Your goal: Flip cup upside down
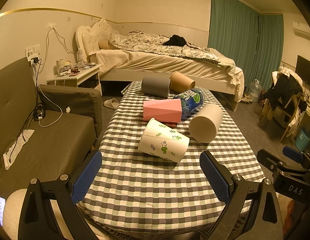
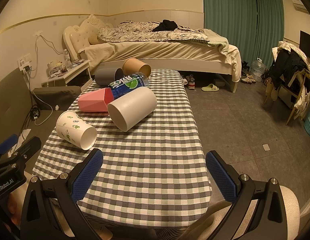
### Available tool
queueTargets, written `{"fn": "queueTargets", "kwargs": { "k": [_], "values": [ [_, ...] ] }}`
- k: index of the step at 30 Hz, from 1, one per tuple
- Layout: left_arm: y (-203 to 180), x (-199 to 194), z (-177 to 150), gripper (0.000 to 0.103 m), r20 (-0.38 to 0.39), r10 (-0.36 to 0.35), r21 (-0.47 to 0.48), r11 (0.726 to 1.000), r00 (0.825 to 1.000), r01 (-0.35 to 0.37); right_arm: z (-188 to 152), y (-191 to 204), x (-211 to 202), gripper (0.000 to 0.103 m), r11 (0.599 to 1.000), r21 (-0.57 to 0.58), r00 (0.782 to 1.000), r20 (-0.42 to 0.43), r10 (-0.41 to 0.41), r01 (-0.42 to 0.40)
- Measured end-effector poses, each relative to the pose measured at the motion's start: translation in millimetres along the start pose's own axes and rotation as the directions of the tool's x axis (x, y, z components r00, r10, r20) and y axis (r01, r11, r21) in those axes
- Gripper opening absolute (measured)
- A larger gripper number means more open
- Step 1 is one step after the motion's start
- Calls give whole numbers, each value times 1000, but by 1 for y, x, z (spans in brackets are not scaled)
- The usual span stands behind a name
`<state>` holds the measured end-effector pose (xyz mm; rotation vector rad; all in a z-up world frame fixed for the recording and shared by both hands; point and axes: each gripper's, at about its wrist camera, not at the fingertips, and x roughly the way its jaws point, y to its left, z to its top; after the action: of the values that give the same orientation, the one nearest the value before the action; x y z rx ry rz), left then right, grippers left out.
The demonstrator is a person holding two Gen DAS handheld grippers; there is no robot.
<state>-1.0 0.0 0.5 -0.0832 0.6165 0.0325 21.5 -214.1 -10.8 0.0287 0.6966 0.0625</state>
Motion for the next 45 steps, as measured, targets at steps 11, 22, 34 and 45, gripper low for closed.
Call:
{"fn": "queueTargets", "kwargs": {
  "k": [11, 22, 34, 45],
  "values": [
    [0, 0, 0, 101, 1, 0, 0, 1000, 1000, 0, 0, 0, 0, 103, 1000, -1, 1000, -1, -1, 1],
    [5, 4, 1, 101, -16, 2, -12, 1000, 1000, -2, 1, 2, 0, 103, 1000, -4, 1000, -5, -3, 2],
    [9, 23, 10, 101, -54, 45, -19, 999, 998, -46, 7, 7, 5, 103, 1000, 7, 1000, -12, 10, -10],
    [30, 62, 56, 101, -88, 82, -80, 993, 993, -89, 62, 8, 39, 103, 998, 65, 996, -80, 26, -20]
  ]
}}
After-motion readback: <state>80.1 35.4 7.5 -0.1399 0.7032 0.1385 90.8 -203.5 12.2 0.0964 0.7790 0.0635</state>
